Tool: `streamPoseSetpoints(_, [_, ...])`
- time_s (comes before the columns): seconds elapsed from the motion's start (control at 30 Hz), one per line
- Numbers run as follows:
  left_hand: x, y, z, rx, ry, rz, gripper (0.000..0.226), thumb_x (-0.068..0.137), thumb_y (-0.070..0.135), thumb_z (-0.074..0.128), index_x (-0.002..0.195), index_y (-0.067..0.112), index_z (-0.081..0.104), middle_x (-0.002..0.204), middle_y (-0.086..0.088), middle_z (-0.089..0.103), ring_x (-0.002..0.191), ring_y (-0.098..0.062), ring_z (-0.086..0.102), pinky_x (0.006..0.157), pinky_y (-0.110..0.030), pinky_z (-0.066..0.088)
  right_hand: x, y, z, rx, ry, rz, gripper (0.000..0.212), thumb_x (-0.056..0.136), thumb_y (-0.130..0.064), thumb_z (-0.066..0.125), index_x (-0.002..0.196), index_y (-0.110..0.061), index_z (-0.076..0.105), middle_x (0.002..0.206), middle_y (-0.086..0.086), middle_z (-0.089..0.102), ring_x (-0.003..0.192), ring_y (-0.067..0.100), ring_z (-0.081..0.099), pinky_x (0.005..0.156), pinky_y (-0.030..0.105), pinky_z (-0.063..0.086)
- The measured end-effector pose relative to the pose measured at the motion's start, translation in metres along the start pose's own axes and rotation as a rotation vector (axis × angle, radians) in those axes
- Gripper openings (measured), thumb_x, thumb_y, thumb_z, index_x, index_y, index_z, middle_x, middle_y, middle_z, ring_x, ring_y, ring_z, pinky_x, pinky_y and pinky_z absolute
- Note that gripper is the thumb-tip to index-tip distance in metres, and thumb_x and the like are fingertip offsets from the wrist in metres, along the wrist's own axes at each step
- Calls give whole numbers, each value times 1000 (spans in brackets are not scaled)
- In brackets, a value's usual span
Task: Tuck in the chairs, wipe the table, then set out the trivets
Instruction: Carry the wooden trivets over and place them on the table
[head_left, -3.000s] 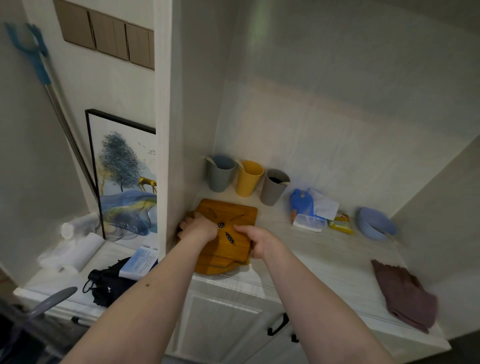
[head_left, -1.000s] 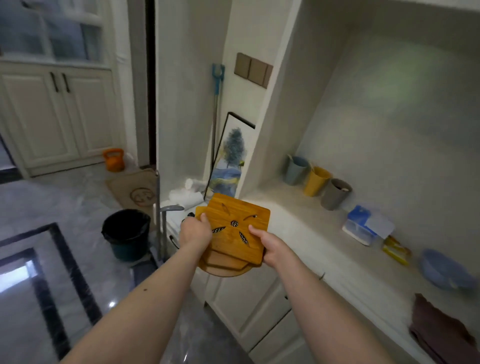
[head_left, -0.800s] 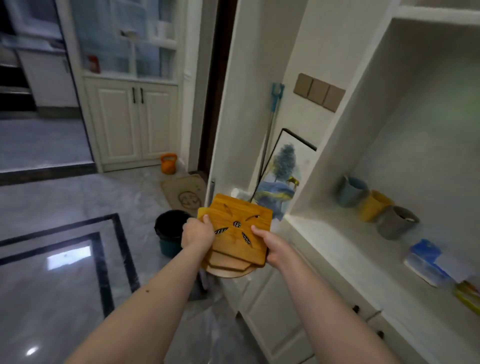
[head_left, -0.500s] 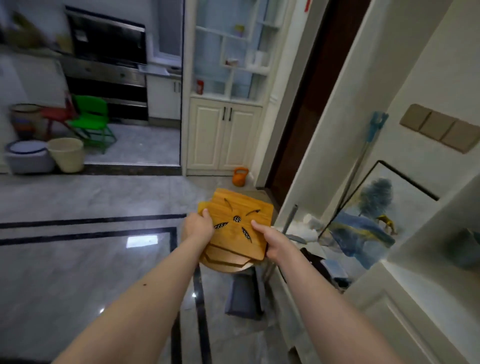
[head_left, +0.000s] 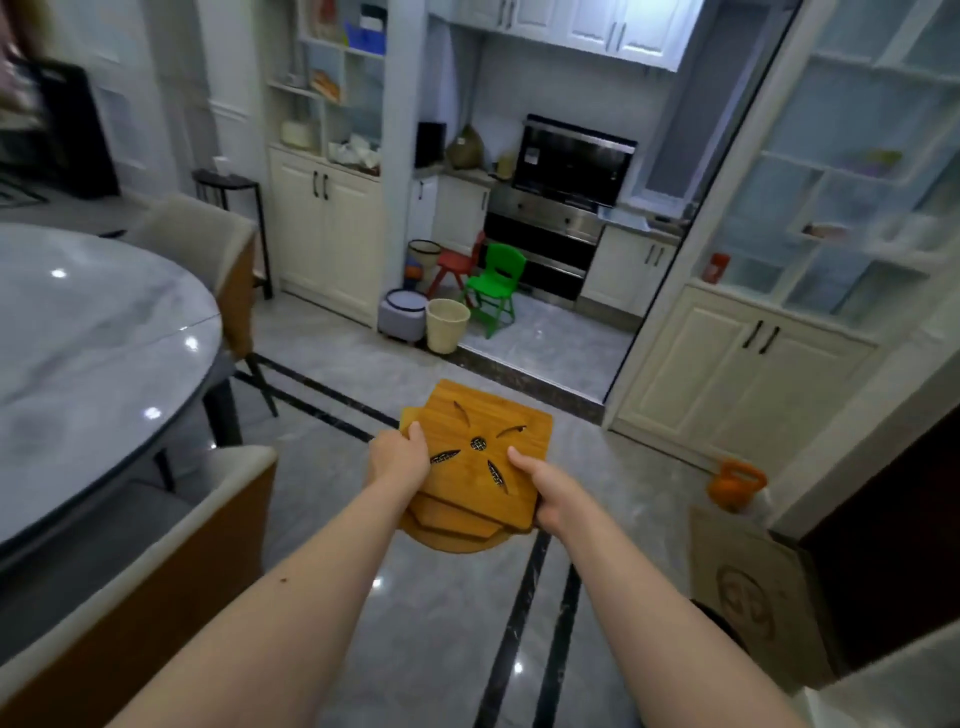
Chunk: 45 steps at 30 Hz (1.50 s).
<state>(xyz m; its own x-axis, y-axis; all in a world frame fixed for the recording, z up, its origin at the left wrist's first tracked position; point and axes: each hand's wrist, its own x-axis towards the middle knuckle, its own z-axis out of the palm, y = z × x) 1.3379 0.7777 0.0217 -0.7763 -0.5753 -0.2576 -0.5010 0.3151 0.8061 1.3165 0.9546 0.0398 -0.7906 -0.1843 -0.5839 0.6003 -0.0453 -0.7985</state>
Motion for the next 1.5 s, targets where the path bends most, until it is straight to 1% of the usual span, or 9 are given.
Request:
streamPoseSetpoints(0.13, [33, -15, -33, -66, 145, -123, 49, 100, 35, 32, 125, -4, 48, 128, -21, 51, 113, -36, 51, 87, -38, 41, 53, -17, 49, -118, -169, 29, 26, 89, -26, 65, 110, -12, 57, 121, 14, 63, 114, 35, 58, 97, 49, 47])
streamPoseSetpoints(0.33, [48, -56, -95, -222, 373, -294, 53, 97, 40, 37, 121, -5, 52, 125, -22, 55, 113, -37, 52, 92, -39, 42, 97, -23, 138, -299, -417, 44, 46, 88, -28, 66, 128, -10, 53, 116, 13, 65, 100, 30, 62, 68, 40, 52])
streamPoseSetpoints(0.43, [44, -89, -133, -331, 481, -366, 58, 98, 46, 32, 121, -2, 54, 125, -19, 55, 114, -36, 52, 96, -38, 43, 100, -12, 190, -369, -518, 45, 49, 87, -27, 68, 130, -12, 51, 122, 14, 63, 106, 32, 61, 74, 43, 53])
streamPoseSetpoints(0.57, [34, -134, -188, -458, 621, -450, 43, 99, 39, 36, 101, 1, 56, 115, -19, 58, 94, -29, 54, 86, -34, 45, 89, 11, 260, -440, -616, 46, 51, 86, -27, 68, 130, -10, 49, 119, 15, 63, 99, 31, 63, 67, 40, 54])
streamPoseSetpoints(0.77, [21, -203, -259, -738, 669, -517, 63, 94, 53, 41, 129, 0, 45, 122, -16, 55, 102, -30, 55, 86, -38, 46, 61, 52, 358, -547, -731, 58, 33, 89, -29, 64, 117, -12, 54, 105, 10, 65, 91, 27, 63, 65, 38, 52])
streamPoseSetpoints(0.93, [21, -246, -312, -903, 737, -516, 62, 93, 50, 47, 129, 1, 43, 124, -16, 53, 110, -33, 53, 81, -36, 42, 41, 79, 428, -649, -768, 14, 34, 90, -31, 63, 117, -13, 53, 104, 8, 64, 91, 26, 61, 75, 39, 50])
streamPoseSetpoints(1.17, [37, -289, -363, -806, 902, -510, 44, 96, 45, 44, 93, 2, 56, 83, -7, 56, 70, -17, 50, 69, -32, 41, 30, 110, 495, -737, -782, 1, 44, 91, -37, 59, 125, -13, 48, 112, 7, 60, 92, 24, 59, 81, 39, 49])
streamPoseSetpoints(1.37, [61, -315, -385, -831, 924, -524, 48, 95, 47, 43, 102, 1, 54, 96, -13, 59, 78, -21, 56, 65, -32, 42, 53, 120, 537, -753, -800, 28, 46, 90, -33, 61, 128, -11, 48, 120, 9, 59, 104, 28, 59, 83, 40, 51])
streamPoseSetpoints(1.5, [82, -324, -390, -836, 962, -550, 41, 96, 46, 43, 107, 6, 47, 101, -9, 55, 86, -22, 53, 74, -35, 44, 82, 130, 560, -777, -742, -11, 41, 91, -24, 62, 127, -8, 50, 128, 10, 56, 108, 27, 55, 92, 41, 46])
